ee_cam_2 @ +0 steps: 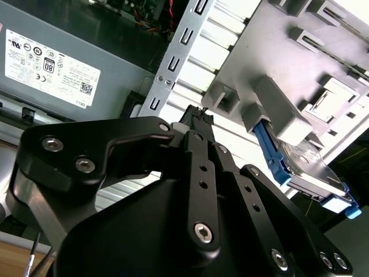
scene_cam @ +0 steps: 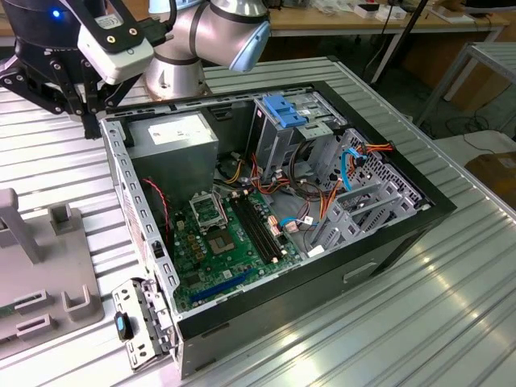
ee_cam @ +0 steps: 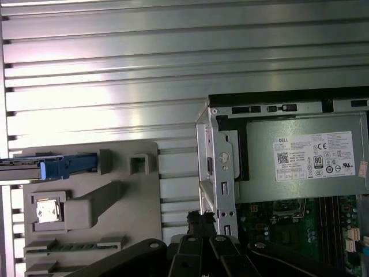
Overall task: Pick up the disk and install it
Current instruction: 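Reach for the disk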
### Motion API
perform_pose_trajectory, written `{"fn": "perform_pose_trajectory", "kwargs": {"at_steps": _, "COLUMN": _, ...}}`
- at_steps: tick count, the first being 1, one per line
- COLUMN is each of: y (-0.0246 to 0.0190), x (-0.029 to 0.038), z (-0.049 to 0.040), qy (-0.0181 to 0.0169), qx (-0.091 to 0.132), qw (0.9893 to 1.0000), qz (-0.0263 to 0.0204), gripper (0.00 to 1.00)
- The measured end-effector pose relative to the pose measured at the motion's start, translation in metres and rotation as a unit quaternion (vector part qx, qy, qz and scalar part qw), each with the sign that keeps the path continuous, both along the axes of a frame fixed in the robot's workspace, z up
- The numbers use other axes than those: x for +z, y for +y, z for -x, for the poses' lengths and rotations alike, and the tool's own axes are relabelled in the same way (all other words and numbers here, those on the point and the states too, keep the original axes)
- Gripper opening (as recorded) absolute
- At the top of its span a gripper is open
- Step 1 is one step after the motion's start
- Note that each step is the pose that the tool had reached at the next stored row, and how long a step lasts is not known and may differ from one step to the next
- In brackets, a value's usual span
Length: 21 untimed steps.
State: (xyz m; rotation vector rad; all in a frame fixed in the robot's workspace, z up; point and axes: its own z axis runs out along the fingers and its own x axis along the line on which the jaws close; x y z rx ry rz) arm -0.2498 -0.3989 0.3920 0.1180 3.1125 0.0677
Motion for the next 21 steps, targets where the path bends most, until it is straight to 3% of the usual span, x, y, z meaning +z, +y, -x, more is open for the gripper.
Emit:
{"fn": "perform_pose_trajectory", "kwargs": {"at_steps": 9, "y": 0.0, "x": 0.0, "z": 0.001, "qy": 0.0, "qx": 0.0, "qw": 1.0, "qz": 0.0, "gripper": 0.11}}
{"fn": "perform_pose_trajectory", "kwargs": {"at_steps": 21, "y": 0.0, "x": 0.0, "z": 0.0118, "qy": 0.0, "qx": 0.0, "qw": 1.0, "qz": 0.0, "gripper": 0.11}}
